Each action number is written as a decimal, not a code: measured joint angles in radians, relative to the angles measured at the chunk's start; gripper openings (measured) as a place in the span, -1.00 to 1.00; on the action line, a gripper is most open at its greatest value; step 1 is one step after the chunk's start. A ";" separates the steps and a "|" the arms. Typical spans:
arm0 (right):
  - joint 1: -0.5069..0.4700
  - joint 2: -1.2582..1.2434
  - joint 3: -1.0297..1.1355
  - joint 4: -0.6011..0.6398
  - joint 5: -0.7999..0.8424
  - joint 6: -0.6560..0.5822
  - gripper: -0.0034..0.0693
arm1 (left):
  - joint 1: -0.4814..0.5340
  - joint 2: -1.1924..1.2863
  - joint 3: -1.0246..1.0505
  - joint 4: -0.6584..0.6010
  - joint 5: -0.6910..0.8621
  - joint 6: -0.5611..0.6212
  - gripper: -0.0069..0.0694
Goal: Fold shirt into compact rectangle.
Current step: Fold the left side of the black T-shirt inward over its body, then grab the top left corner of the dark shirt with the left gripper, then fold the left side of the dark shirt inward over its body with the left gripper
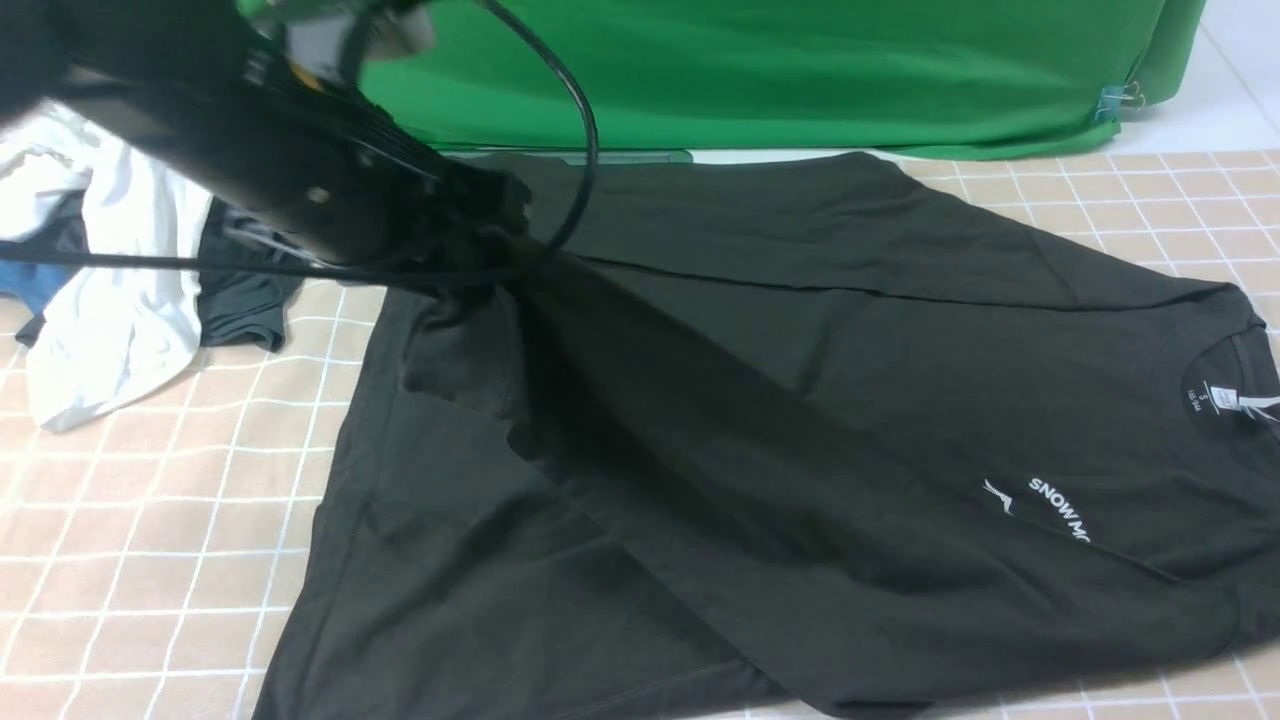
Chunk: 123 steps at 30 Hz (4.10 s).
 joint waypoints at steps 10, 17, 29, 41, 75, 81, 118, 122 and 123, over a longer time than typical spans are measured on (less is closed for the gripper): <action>0.000 0.000 0.000 0.000 -0.001 0.000 -0.82 | 0.001 0.119 -0.108 0.077 0.014 -0.101 -0.72; 0.000 0.000 0.000 0.000 -0.004 0.000 -0.82 | 0.002 0.117 -0.260 0.048 0.059 -0.119 -0.72; 0.000 0.000 0.000 0.000 -0.007 0.002 -0.81 | 0.111 0.354 -0.214 0.027 -0.055 -0.122 -0.72; 0.000 0.000 0.000 0.000 -0.011 0.002 -0.80 | 0.121 0.471 -0.213 0.090 -0.228 -0.091 -0.66; 0.000 0.000 0.000 0.000 -0.014 0.055 -0.75 | 0.236 0.780 -0.718 -0.057 -0.078 -0.197 0.50; 0.000 0.000 0.000 0.000 -0.014 0.056 -0.74 | 0.236 0.837 -0.726 -0.155 -0.142 -0.164 0.50; 0.000 0.000 0.000 0.000 -0.024 0.105 -0.71 | 0.236 0.852 -0.735 -0.346 -0.281 -0.066 -0.77; 0.000 0.000 0.000 0.000 -0.042 0.105 -0.71 | 0.236 0.773 -0.735 -0.303 -0.222 -0.066 -0.77; 0.000 0.000 0.000 0.000 -0.047 0.105 -0.71 | 0.236 0.752 -0.735 -0.301 -0.200 -0.066 -0.77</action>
